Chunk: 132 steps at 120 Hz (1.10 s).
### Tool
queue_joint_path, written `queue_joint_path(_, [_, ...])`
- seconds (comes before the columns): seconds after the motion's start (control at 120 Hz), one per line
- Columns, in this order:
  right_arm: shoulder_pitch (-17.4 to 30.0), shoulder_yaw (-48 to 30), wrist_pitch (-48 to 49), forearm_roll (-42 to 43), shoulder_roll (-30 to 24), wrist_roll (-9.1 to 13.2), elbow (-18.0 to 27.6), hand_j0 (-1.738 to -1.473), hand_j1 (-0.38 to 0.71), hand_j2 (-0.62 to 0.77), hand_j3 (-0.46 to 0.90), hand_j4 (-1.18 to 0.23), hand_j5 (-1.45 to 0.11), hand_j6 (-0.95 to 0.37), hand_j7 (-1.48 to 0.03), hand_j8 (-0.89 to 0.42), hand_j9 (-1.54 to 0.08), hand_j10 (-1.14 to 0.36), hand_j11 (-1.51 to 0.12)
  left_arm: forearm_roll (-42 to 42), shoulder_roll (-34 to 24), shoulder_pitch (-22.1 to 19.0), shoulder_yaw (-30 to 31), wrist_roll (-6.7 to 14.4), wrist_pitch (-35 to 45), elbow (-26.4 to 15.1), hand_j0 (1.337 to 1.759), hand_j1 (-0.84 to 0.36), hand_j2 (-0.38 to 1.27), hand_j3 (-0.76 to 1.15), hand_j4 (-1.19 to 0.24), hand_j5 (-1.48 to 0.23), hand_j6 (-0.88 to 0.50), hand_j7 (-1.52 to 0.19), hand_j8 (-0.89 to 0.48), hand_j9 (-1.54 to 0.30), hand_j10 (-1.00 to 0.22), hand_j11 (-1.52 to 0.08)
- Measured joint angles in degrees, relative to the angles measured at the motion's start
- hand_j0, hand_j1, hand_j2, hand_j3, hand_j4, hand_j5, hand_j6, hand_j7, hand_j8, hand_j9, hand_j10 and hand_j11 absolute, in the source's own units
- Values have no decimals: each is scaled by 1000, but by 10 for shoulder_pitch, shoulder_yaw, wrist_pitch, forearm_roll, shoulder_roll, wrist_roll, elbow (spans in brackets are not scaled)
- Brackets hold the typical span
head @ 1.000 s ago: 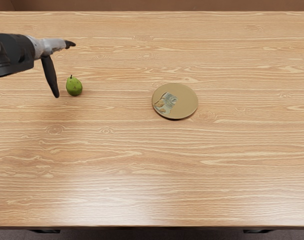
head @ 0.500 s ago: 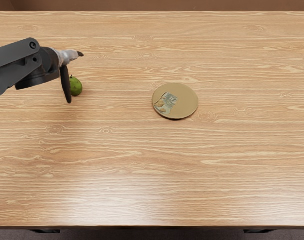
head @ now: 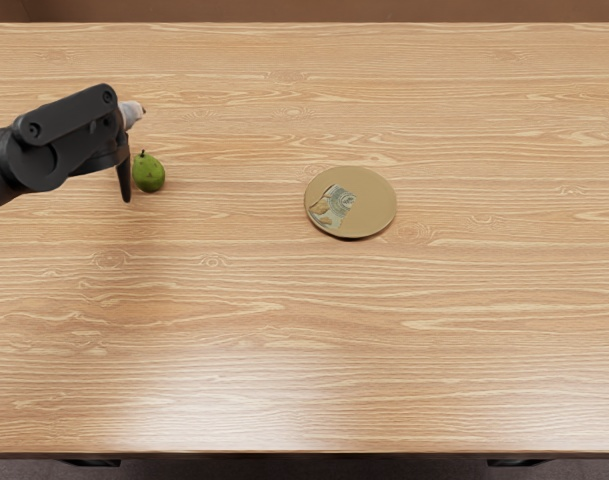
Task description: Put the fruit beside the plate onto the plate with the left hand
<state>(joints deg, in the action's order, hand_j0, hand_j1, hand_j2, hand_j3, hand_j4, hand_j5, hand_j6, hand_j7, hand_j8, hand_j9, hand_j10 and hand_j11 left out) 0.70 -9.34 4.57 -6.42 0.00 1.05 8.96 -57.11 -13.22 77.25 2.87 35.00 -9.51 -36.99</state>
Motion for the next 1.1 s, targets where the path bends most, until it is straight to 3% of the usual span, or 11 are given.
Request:
queue_joint_path(0.133, [0, 0, 0, 0, 0, 0, 0, -1658, -310, -7, 0, -33, -43, -33, -43, -33, -43, -33, -43, 0, 18, 0, 17, 0, 0, 29, 1658, 316, 7, 0, -31, -38, -32, -37, -32, -37, -31, -37])
queue_joint_path(0.292, [0, 0, 0, 0, 0, 0, 0, -1658, -310, -7, 0, -33, -43, -33, -43, -33, -43, -33, -43, 4, 25, 0, 23, -1, -3, 31, 1658, 303, 9, 0, -42, -51, -43, -51, -43, -51, -41, -51])
queue_joint_path(0.558, [0, 0, 0, 0, 0, 0, 0, -1658, -310, -7, 0, -33, -43, -33, -43, -33, -43, -33, -43, 6, 37, -5, 25, -30, -5, 29, 1658, 284, 12, 0, -57, -72, -58, -72, -58, -71, -57, -71])
queue_joint_path(0.717, [0, -1, 0, 0, 0, 0, -1, -1658, -310, -7, 0, -33, -43, -33, -43, -33, -43, -33, -43, 7, 38, -5, 28, -38, -5, 34, 1658, 227, 22, 0, -105, -133, -106, -133, -105, -133, -104, -133])
queue_joint_path(0.85, [0, -1, 0, 0, 0, 0, -1, -1658, -310, -7, 0, -33, -43, -33, -43, -33, -43, -33, -43, 7, 69, -4, 38, -50, -5, 64, 1658, 198, 27, 0, -129, -165, -130, -165, -130, -165, -129, -165])
queue_joint_path(1.1, [0, 0, 0, 0, 0, 0, -1, -1658, -310, -7, 0, -33, -43, -33, -43, -33, -43, -33, -43, 7, 73, -6, 54, -70, -5, 107, 1658, 176, 30, 0, -148, -189, -149, -189, -148, -189, -147, -189])
